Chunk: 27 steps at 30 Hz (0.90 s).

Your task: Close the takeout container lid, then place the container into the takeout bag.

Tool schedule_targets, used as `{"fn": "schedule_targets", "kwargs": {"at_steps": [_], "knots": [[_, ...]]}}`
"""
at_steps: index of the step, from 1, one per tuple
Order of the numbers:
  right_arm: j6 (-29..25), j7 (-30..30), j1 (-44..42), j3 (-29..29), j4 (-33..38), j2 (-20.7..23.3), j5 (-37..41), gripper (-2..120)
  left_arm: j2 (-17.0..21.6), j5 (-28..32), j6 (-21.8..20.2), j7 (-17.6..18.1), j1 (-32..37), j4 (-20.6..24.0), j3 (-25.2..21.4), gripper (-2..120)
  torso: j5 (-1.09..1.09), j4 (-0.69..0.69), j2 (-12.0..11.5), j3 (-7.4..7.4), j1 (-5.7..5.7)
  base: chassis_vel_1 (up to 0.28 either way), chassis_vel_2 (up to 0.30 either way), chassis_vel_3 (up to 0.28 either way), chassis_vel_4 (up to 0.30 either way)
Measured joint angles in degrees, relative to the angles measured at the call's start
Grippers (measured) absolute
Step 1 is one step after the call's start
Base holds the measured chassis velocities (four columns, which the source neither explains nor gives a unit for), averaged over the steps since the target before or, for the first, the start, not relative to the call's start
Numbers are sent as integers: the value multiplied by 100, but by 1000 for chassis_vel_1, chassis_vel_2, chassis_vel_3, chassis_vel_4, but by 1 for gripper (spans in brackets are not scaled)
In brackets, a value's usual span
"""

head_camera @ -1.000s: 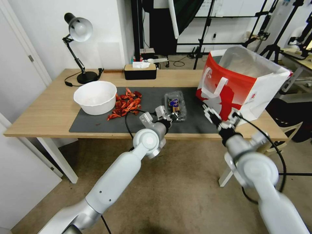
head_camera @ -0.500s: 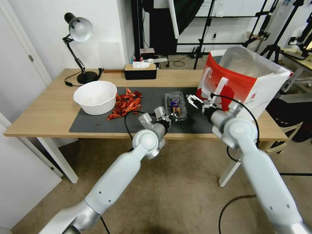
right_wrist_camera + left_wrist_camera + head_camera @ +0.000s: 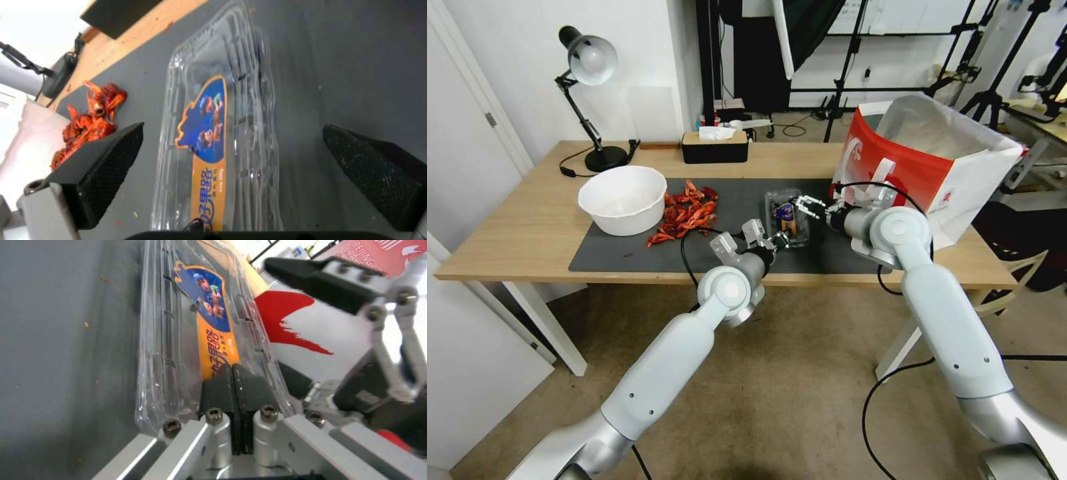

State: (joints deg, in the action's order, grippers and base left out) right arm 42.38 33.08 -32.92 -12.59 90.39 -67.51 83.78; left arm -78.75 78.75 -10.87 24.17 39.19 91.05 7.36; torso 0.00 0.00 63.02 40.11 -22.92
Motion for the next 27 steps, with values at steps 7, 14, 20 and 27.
{"fn": "schedule_targets", "kwargs": {"at_steps": [7, 14, 20, 27], "knots": [[-8, 161, 68, 77, -196, -62, 367, 100, 9, 2, 8, -11, 10, 0, -6, 0, 0, 0, 0, 0, 1, 0, 0, 0, 0], [-15, 275, 177, 132, -388, -80, 608, 86, 6, 4, 19, -14, 15, 8, -5, 0, 0, 0, 0, 0, 0, 0, 0, 0, 0], [-17, 385, 201, 158, -416, -80, 819, 66, 15, 11, 26, -14, 10, 23, -5, 0, 0, 0, 0, 0, 0, 0, 0, 0, 0], [-20, 505, 202, 167, -434, -96, 923, 38, 29, 17, 34, -14, 11, 46, -25, 0, 0, 1, 0, 0, 0, 0, 0, 0, 0]]}}
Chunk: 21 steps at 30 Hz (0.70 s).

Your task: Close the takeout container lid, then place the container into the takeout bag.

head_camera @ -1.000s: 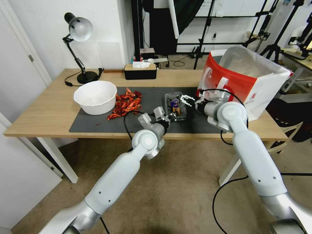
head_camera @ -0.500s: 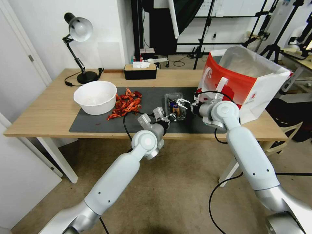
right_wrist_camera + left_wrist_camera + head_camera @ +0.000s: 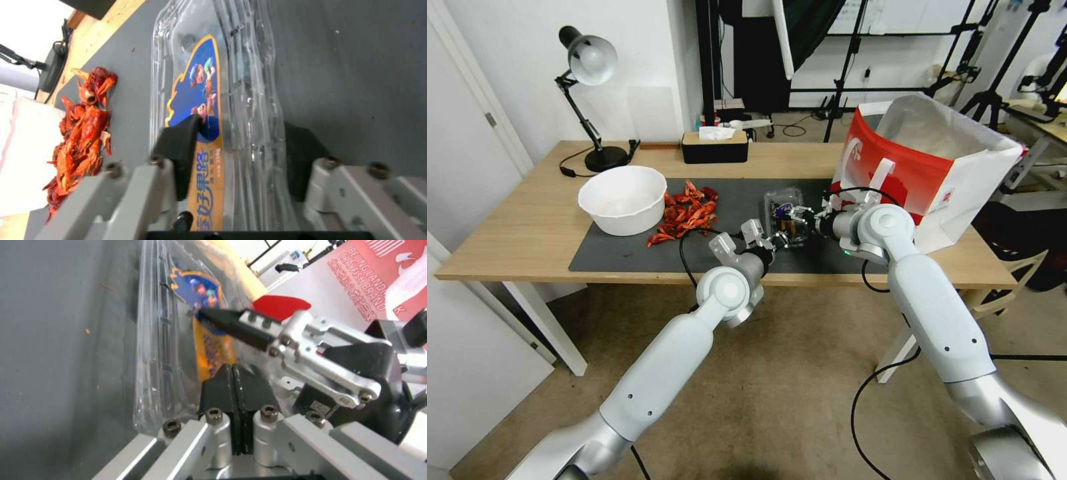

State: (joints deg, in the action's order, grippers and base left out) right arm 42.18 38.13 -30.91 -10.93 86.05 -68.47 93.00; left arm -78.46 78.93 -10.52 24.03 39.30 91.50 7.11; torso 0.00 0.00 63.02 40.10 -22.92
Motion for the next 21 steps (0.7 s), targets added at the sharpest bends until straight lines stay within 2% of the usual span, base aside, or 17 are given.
{"fn": "schedule_targets", "kwargs": {"at_steps": [1, 4, 8, 10, 17, 21], "knots": [[0, 0, 0, 0, 0, 0, 0, 38, 0, 0, 0, 0, 0, 0, 0, 0, 0, 0, 0, 0, 0, 0, 0, 0, 0], [-3, 22, -18, -15, -9, -12, 19, 23, 24, 7, 2, 0, 14, 23, -25, 0, 0, 0, 0, 0, 0, 0, 0, 0, 0], [-7, 18, -35, -42, -11, -19, 31, 14, 43, 12, 11, -5, 35, 49, -49, 0, 0, -1, 0, 0, 0, 0, 0, 0, 0], [-12, -13, -51, -82, -11, -31, 33, 2, 87, 15, 33, -10, 83, 144, -82, 0, -1, 0, 1, -1, 0, 0, 0, 0, 0], [-15, -150, -100, -167, 27, -47, 25, 0, 296, 6, 92, -45, 278, 457, -203, 0, 0, 0, 1, 0, 0, 0, 0, 0, 0], [-17, -378, -165, -217, 155, -15, -2, 0, 605, -340, 220, -199, 715, 1014, -503, 0, -1, 0, 1, 0, 0, 0, 0, 0, 0]]}}
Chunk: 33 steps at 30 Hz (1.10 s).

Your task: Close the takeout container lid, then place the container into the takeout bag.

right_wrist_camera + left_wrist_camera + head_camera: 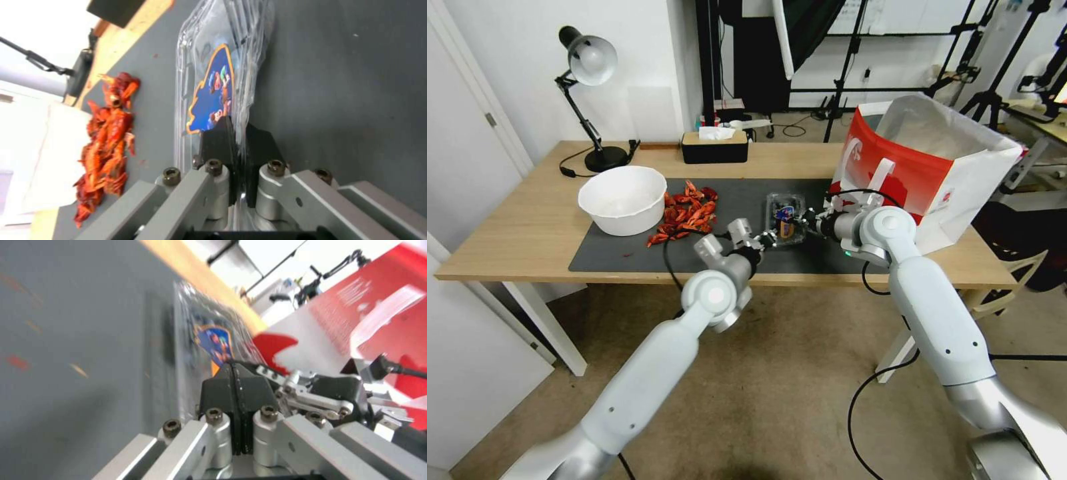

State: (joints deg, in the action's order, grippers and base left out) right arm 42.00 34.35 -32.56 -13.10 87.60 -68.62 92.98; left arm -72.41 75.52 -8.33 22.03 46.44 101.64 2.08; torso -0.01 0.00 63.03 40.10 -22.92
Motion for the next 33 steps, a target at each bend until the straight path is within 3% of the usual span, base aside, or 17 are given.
{"fn": "schedule_targets", "kwargs": {"at_steps": [1, 4, 6, 7, 9, 10, 12, 14, 15, 19, 24, 28, 31, 33], "knots": [[0, 0, 0, 0, 0, 0, 0, 0, 0, 0, 0, 0, 0, 0, 0, 0, 0, 0, 0, 0, 0, 0, 0, 0, 0], [-4, -185, -28, -39, 83, 6, -33, 0, 282, -1066, 203, -250, 536, 446, -231, 0, -1, 1, 0, 0, 0, 0, 0, 0, 0], [-6, -265, -35, -41, 107, 7, -56, 0, 381, -1414, 266, -334, 750, 598, -341, 0, 0, 0, 0, 0, 0, 0, 0, 0, 0], [-8, -376, -43, -47, 132, 12, -96, 0, 518, -1883, 387, -427, 1091, 776, -497, 5, 0, -2, 0, 0, 1, 0, 0, 0, 0], [-9, -424, -53, -63, 149, 17, -106, 0, 576, -2092, 467, -462, 1236, 823, -552, 9, 0, -4, 0, 0, 1, 0, 0, 0, 0], [-11, -518, -129, -164, 244, 70, -115, 0, 688, -2542, 697, -531, 1423, 839, -600, 15, 0, -7, 0, 0, 1, 0, 0, 0, 0], [-14, -559, -227, -279, 352, 140, -116, 0, 756, -2841, 854, -560, 1453, 793, -585, 20, -1, -2, 0, 0, 1, 0, 0, 0, 0], [-43, -641, -320, -381, 442, 194, -118, 0, 890, -3523, 1117, -580, 1602, 747, -620, 30, -1, 9, 0, 0, 1, 0, 0, 0, 0], [-43, -641, -320, -381, 442, 194, -118, 0, 890, -3523, 1117, -580, 1602, 747, -620, 30, -1, 9, 0, 0, 1, 0, 0, 0, 0], [-139, -837, -353, -394, 512, 145, -132, 0, 1028, -4722, 1415, -458, 2336, 789, -868, 50, 0, -1, 0, 0, 0, 0, 0, 0, 0], [-251, -1058, -352, -346, 572, 104, -233, 0, 979, -5318, 1635, -307, 2873, 820, -1074, 65, 1, -2, 0, -1, 1, 0, 0, 0, 0], [-608, -1753, -384, -269, 792, 165, -697, 0, 797, -5772, 1817, -185, 3330, 879, -1285, 78, 0, -1, -1, 0, 0, 0, 0, 0, 0], [-1379, -2699, -476, -203, 1103, 311, -1563, 0, 645, -6088, 1964, -114, 3680, 900, -1434, 93, 2, 1, -1, 0, 0, 0, 0, 0, 0], [-1653, -2868, -484, -197, 1215, 357, -1813, 0, 609, -6124, 1999, -95, 3770, 900, -1472, 97, 1, 0, -1, 0, 1, 0, 0, 0, 0]]}}
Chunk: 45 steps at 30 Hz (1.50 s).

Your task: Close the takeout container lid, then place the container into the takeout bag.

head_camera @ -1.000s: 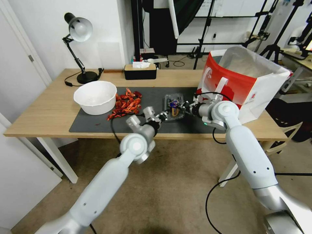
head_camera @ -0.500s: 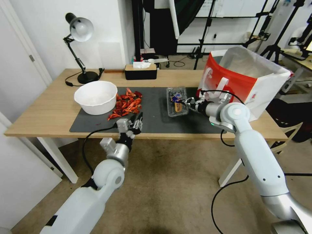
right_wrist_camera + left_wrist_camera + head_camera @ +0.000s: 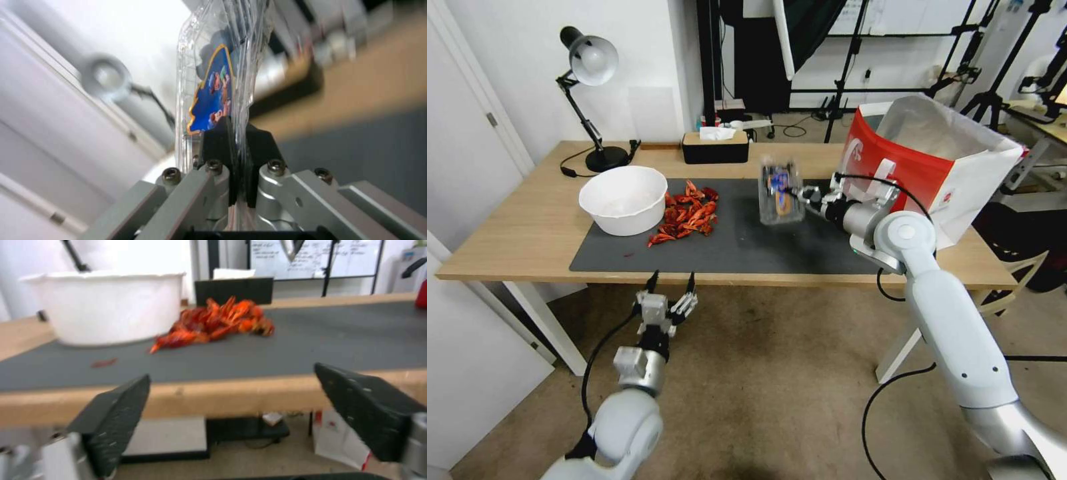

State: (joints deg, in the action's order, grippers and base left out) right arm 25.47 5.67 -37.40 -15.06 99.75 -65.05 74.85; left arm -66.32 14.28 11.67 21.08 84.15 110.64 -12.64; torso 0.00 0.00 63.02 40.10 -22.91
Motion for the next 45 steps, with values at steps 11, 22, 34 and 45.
{"fn": "schedule_targets", "kwargs": {"at_steps": [11, 22, 34, 45], "knots": [[-2032, 447, 365, -287, 469, 566, -1531, 0, -72, -106, 186, 6, 346, -45, -108, 100, 0, 0, 0, 0, -1, 0, 0, 0, 0], [-1751, 1110, 341, -1173, 53, 1747, -1807, 0, -130, -73, 252, -13, 432, -165, -16, 100, 0, 2, 0, 0, -1, 0, 0, 0, 0], [-1328, 1389, -93, -1315, -43, 1572, -1377, 21, -194, -66, 260, -19, 428, -221, -2, 100, 0, -1, 0, 1, -1, 0, 0, 0, 0], [-1360, 1460, -259, -1212, 115, 1403, -1416, 63, -190, 80, 148, -71, 396, -132, -37, 100, 0, 0, 0, 1, -1, 0, 0, 0, 0]]}}
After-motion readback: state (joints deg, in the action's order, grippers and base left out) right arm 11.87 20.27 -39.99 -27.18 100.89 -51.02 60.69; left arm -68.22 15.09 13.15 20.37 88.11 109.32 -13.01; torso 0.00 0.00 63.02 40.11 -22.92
